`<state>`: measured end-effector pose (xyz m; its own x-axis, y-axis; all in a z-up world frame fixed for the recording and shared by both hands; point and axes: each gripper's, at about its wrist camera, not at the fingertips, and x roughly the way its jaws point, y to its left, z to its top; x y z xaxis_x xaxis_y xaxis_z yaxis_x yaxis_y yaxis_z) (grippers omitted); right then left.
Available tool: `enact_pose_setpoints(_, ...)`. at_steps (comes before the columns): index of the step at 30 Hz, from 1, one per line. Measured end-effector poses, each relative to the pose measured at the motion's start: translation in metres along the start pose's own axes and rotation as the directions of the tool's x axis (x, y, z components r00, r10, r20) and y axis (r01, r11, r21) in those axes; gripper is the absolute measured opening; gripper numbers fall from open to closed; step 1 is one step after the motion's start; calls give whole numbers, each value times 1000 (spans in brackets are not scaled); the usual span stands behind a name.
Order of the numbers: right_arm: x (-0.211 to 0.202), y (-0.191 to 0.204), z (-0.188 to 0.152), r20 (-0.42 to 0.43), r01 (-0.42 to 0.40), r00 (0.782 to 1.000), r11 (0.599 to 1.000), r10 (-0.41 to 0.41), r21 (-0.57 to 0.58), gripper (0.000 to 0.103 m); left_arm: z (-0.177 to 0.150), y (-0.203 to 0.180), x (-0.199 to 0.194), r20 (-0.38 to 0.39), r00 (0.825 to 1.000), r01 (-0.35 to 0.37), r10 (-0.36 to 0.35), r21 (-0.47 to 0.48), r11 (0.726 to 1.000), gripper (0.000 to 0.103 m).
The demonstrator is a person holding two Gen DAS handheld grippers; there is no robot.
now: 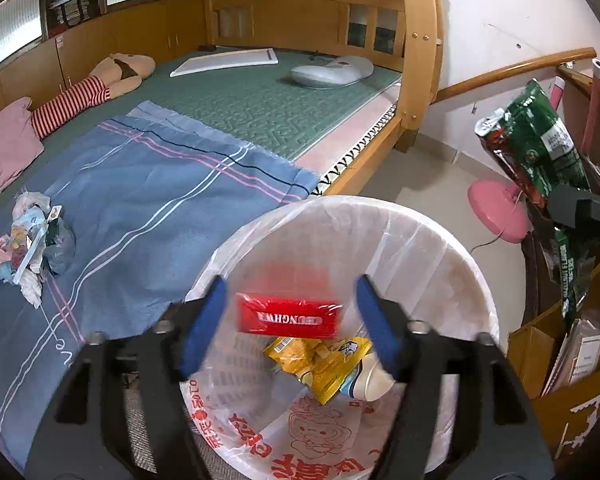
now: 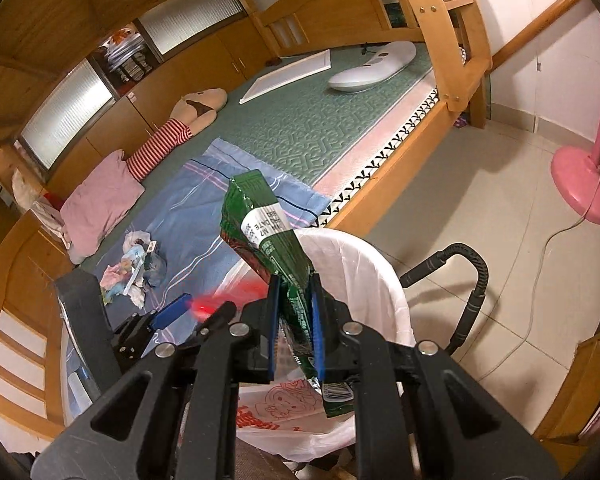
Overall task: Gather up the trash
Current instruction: 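Carry the red box and green packet to the bin and open both tools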
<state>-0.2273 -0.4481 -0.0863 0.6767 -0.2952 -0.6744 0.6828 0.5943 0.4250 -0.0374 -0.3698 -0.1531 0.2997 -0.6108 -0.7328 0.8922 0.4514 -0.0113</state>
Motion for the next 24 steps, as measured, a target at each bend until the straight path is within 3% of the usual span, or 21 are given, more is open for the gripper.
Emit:
enact_pose_setpoints(3,1,-1,-1,-3,4,1000,1000,-4,6,15,0,1,-3,8,1000,-9,9,-2,1000,82)
enact_pose_setpoints(6,3,2,0,-7,9,1000,1000,-9,10,15,2,3,-6,13,1000,-13,14,-10,1000,86)
enact_pose_setpoints(20,33,10,-5,-87,-8,996,1000,6,-20,16,3,24,-25,45,996,-71,73,-52,996,87)
enact_pose_setpoints(22,40,13,-7,-109,-5,994,999,1,-34,17,3,32,-29,50,995,-83,87,-71,994,87)
enact_pose_setpoints(24,48,17,-9,-137,10,990,998,-17,-57,31,3,40,-33,57,993,-95,100,-91,991,87)
